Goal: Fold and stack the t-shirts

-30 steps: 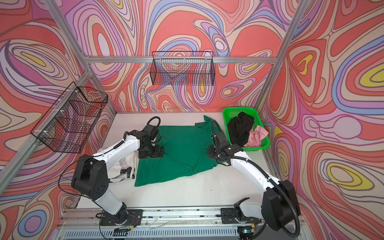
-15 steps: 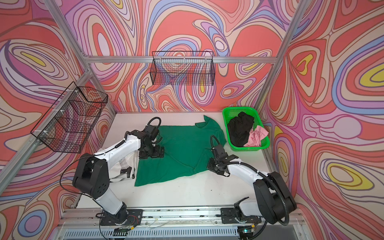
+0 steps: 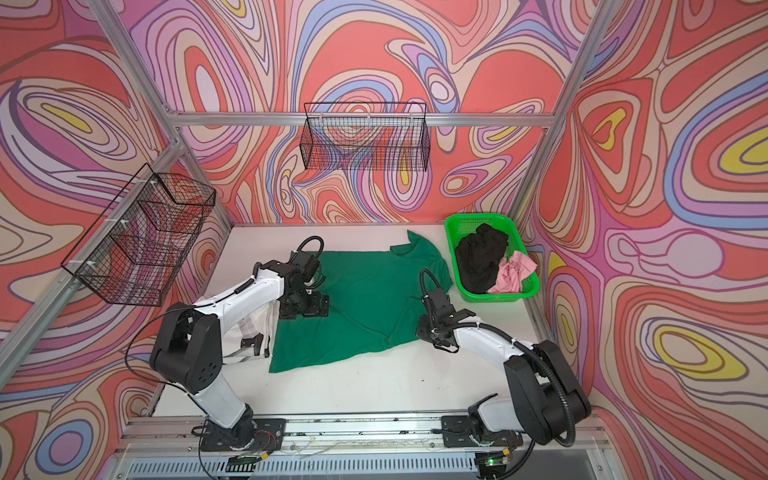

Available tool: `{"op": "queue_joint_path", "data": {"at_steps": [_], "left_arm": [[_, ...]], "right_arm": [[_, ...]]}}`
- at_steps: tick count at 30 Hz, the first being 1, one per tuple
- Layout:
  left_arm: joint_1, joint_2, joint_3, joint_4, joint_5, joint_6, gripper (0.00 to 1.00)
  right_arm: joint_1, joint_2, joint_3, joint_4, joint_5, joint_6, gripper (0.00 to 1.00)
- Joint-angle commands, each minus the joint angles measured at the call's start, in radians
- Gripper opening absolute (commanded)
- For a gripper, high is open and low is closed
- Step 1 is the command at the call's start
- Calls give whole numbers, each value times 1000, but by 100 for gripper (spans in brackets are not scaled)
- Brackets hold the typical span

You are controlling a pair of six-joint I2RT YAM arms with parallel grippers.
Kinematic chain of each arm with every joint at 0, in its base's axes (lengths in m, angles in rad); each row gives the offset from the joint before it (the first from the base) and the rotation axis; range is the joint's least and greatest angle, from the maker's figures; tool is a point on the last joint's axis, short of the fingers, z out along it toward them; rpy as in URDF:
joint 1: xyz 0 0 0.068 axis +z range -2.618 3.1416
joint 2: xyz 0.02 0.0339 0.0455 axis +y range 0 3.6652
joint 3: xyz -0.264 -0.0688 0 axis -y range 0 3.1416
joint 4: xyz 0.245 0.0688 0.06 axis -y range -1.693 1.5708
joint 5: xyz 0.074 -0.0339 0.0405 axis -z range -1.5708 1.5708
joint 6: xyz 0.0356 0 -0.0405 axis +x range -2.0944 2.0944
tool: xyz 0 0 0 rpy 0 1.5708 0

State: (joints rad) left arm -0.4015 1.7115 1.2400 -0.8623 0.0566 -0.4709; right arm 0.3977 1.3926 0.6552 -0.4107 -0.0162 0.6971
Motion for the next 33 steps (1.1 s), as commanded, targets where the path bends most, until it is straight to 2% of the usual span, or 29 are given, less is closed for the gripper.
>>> {"op": "queue_joint_path", "data": {"at_steps": [1,3,8,19,27,33], "left_arm": [[-4,7,4,-3,5,3,100],[-3,8,4,-3,5,4,100],[-4,14,4,-4,8,2,100],[-4,22,10,-9,9,-4,100],[-3,22,18,-13,22,-6,100],[-6,13,19,-17,23,-7,100]], "right_arm": [[-5,21,6,44,0,-5,17],[-6,30,8,51,2,-11,15],[-5,9,15,28,0,3,0],[-4,-238,51,-289,4,95,0],[-3,-453,98,-544,-131,157,0],[3,-591,152,-762,-184,197,0]]}}
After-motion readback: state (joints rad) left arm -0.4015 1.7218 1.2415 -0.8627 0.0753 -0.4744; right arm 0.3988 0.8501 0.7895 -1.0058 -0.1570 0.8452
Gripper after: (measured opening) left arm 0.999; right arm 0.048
